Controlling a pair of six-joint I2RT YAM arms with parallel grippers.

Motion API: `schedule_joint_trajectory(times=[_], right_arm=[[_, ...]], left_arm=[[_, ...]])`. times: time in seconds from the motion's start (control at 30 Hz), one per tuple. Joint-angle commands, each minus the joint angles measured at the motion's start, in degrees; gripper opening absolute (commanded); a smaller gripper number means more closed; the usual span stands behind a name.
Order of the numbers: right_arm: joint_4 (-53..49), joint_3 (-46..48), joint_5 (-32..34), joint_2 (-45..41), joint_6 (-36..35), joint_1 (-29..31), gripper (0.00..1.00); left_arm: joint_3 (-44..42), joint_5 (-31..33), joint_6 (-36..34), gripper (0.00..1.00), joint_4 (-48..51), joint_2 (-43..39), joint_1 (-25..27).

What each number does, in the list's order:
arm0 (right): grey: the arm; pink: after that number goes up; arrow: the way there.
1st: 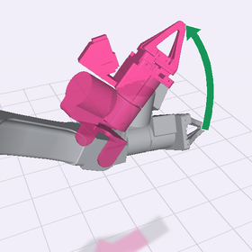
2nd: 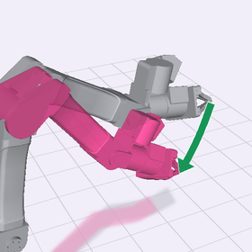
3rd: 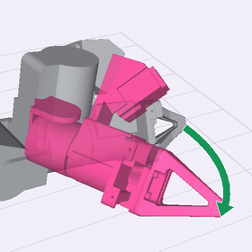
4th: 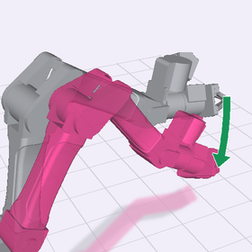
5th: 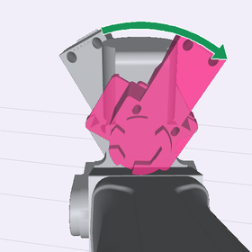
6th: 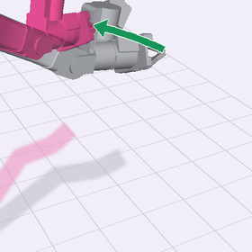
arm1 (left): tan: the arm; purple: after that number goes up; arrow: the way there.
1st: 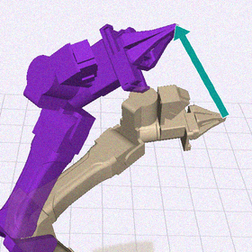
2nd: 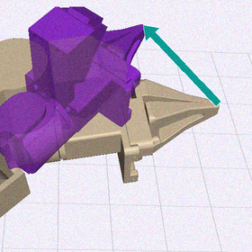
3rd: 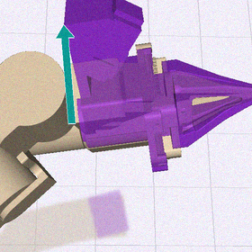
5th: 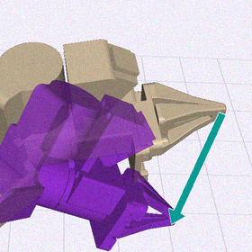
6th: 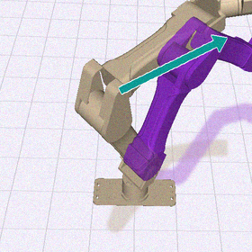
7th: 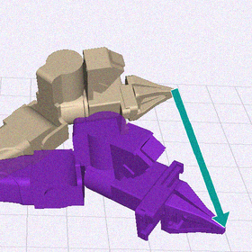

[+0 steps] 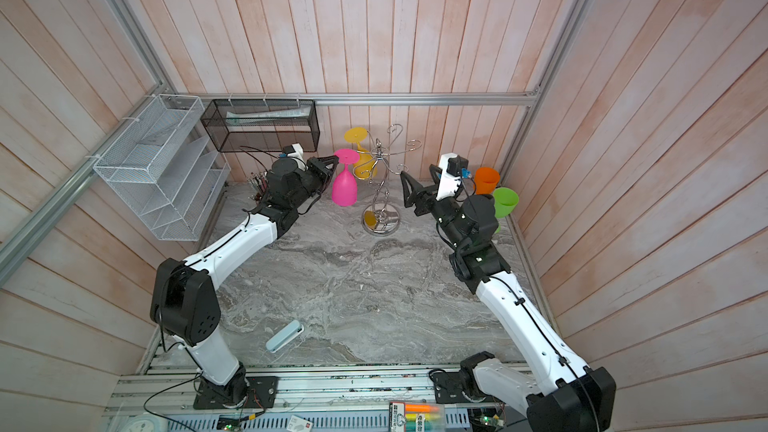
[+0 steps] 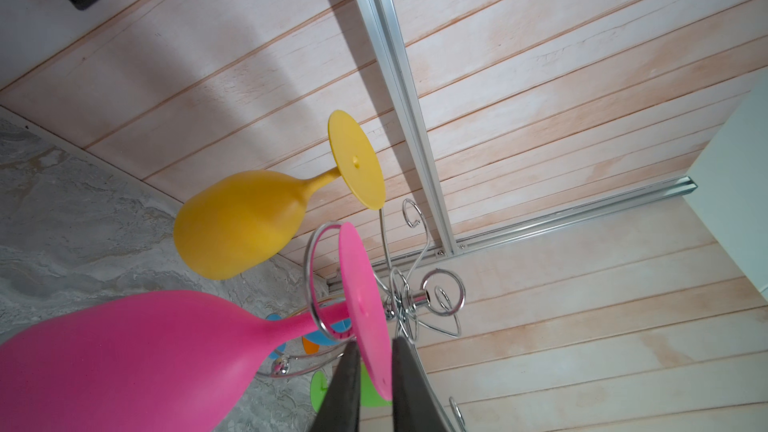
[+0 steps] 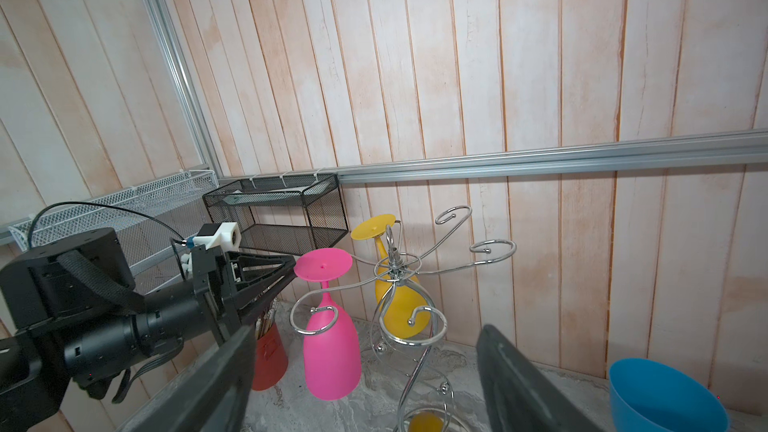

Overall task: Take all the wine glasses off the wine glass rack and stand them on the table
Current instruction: 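Close the left gripper on the foot of the pink glass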

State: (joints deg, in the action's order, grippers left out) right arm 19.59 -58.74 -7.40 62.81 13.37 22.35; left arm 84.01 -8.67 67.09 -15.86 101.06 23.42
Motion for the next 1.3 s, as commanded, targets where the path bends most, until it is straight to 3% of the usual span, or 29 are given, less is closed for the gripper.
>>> schedule_joint_trajectory(times=[0.0, 0.1, 0.33, 1.13, 1.17, 1.27], right_arm=[[0.6, 0.38, 0.06, -1.14, -0.36, -0.09, 0.84], [0.53, 0.38, 0.19, -1.11, -0.43, -0.09, 0.84], [0.56, 0.38, 0.76, -0.5, -0.63, -0.11, 0.84], [0.4, 0.29, 0.87, -0.54, -0.53, -0.07, 0.84], [0.45, 0.27, 0.85, -0.5, -0.53, -0.08, 0.84], [0.36, 0.13, 0.81, -0.28, -0.46, -0.11, 0.84]], left_arm=[[0.74, 0.16, -0.82, 0.17, -0.79, 0.46, 0.22], [0.65, 0.14, -1.08, 0.15, -0.93, 0.54, 0.18], [0.11, 0.14, -1.51, 0.0, -1.68, 0.27, 0.13], [-5.59, 2.56, -3.67, 0.0, -3.04, -6.4, 0.13], [-6.0, 2.56, -3.34, 0.0, -3.19, -6.44, 0.05], [-5.82, 1.54, -2.45, 0.27, -2.72, -5.68, -0.37]])
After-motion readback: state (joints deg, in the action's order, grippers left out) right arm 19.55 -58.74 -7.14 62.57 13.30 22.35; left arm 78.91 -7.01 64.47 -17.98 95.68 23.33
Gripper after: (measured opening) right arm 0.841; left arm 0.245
